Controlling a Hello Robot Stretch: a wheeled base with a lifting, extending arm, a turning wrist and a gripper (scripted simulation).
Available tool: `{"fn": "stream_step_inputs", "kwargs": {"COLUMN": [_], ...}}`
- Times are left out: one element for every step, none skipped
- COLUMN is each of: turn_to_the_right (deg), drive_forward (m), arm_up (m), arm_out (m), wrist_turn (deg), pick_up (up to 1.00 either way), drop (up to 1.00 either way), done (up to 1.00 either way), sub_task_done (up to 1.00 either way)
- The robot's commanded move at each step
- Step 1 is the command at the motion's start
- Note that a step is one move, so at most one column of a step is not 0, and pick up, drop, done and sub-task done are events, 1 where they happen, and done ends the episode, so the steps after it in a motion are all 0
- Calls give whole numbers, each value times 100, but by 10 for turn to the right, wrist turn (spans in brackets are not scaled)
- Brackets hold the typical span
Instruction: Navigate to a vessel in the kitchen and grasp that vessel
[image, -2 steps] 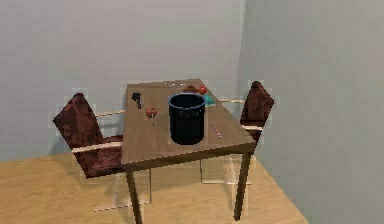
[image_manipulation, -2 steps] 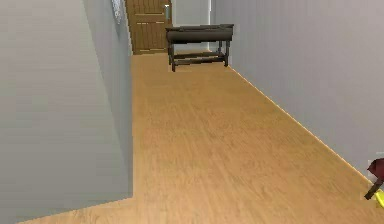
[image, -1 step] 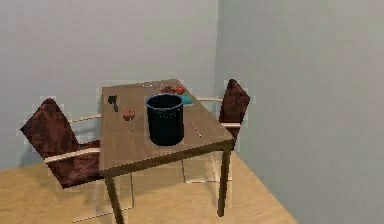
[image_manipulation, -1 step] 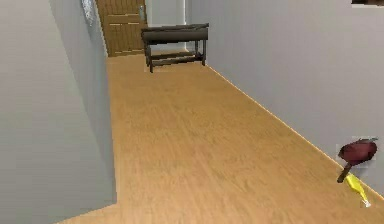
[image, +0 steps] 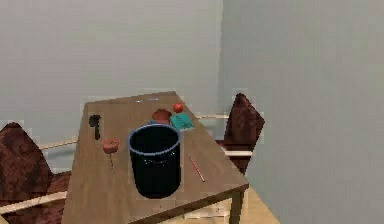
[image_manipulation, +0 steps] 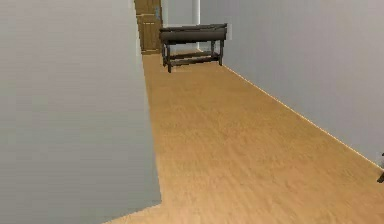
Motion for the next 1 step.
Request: {"fn": "stream_step_inputs", "kwargs": {"turn_to_the_right": [-450], "drive_forward": [0], "arm_up": [0], "arm_out": [0], "wrist_turn": [0], "pick_up": [0], "drop": [0], "done": [0], "sub_task_done": [0]}}
